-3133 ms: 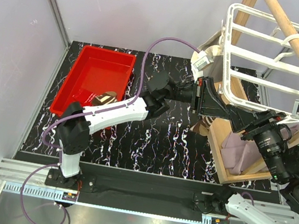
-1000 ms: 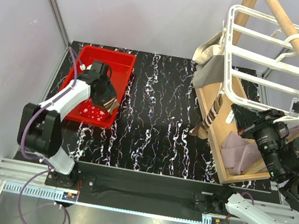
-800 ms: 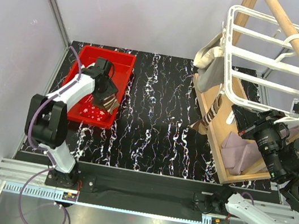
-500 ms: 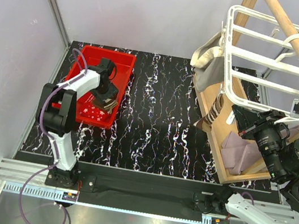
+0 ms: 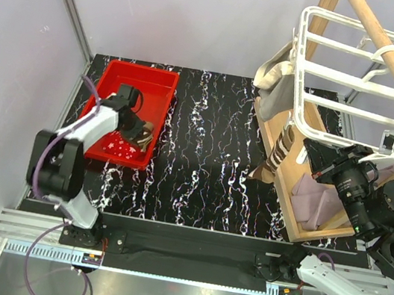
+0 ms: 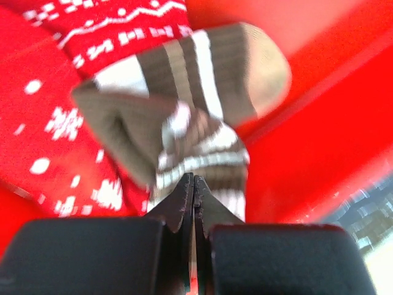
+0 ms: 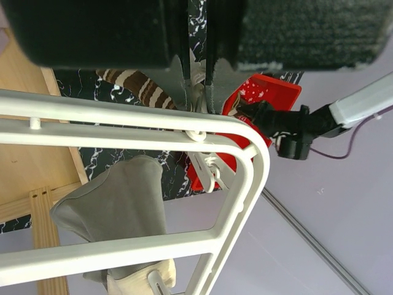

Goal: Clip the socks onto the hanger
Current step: Pick up the sock from the bin.

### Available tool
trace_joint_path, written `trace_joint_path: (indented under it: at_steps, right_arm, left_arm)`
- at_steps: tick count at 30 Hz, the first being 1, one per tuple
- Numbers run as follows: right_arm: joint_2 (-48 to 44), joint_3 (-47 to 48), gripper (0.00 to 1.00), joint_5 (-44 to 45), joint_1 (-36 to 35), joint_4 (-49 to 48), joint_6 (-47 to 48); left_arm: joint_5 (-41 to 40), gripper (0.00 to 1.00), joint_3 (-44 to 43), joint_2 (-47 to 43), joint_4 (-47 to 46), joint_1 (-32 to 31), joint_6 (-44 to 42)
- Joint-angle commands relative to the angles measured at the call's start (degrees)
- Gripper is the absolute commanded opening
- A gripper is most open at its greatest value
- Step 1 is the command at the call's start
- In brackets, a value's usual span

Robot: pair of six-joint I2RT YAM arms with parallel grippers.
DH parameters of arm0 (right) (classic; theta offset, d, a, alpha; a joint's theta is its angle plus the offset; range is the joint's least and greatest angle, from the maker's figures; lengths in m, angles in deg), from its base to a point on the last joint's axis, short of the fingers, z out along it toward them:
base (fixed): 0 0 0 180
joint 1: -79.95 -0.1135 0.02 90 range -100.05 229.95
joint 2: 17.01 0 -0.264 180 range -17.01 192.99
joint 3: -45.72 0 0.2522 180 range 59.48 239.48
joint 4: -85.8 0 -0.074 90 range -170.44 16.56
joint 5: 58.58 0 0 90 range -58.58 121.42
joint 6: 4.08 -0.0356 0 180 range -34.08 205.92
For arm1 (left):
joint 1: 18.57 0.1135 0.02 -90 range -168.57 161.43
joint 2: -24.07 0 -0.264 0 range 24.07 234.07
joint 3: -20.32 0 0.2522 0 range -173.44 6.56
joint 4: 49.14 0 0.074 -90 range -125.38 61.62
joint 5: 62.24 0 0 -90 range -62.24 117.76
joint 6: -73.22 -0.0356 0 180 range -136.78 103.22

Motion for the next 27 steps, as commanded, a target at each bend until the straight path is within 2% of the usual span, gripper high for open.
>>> trace_joint_path:
  at_steps: [1, 4, 6, 7, 8, 9, 10, 11, 15, 19, 27]
  right_arm:
    - [0.6, -0.5, 0.00, -1.2, -0.1, -0.3, -1.4]
    - [0.7, -0.5, 0.00, -1.4, -0.1, -0.4, -1.6]
    - [0.7, -0.5, 0.00, -1.6, -0.2, -0.5, -1.6]
    - [0.6, -0.6, 0.00, -1.7, 0.0, -0.6, -1.7]
    - [0.7, -0.7, 0.00, -1.6, -0.1, -0.7, -1.6]
    - [0.4, -0.8, 0.00, -1.4, -0.1, -0.6, -1.6]
    - [0.4, -0.8, 0.00, -1.4, -0.1, -0.4, -1.6]
    - [0.3, -0.9, 0.00, -1.3, -0.1, -0.4, -1.6]
    - [-0.4, -0.9, 0.00, -1.2, -0.1, -0.3, -1.6]
    - [-0.7, -0.6, 0.00, -1.1, -0.1, 0.3, -1.4]
    - [-1.4, -1.3, 0.00, -1.2, -0.1, 0.3, -1.4]
  left_arm:
    - [-1.4, 0.00, 3.8, -12.4, -5.7, 0.3, -2.9]
    - [-1.7, 0.00, 6.7, -21.0, -7.8, 0.2, -3.7]
    - [-0.9, 0.00, 7.7, -23.3, -7.9, 0.3, -5.8]
    - [-0.1, 0.05, 7.5, -23.8, -7.9, 0.2, -7.2]
    - [1.1, 0.19, 7.3, -23.7, -7.7, 0.1, -8.6]
    - [3.3, 0.39, 7.2, -23.4, -7.1, 0.1, -11.2]
    - [3.9, 0.47, 7.4, -23.0, -6.8, 0.1, -12.2]
    - [4.4, 0.49, 7.7, -22.1, -6.7, 0.1, -14.0]
    - [7.2, 0.48, 12.0, -21.1, -9.9, 0.1, -16.0]
    - [10.0, 0.39, 18.0, -22.0, -15.4, -0.4, -17.2]
    - [4.9, 0.36, 21.5, -25.9, -15.9, -2.0, -23.8]
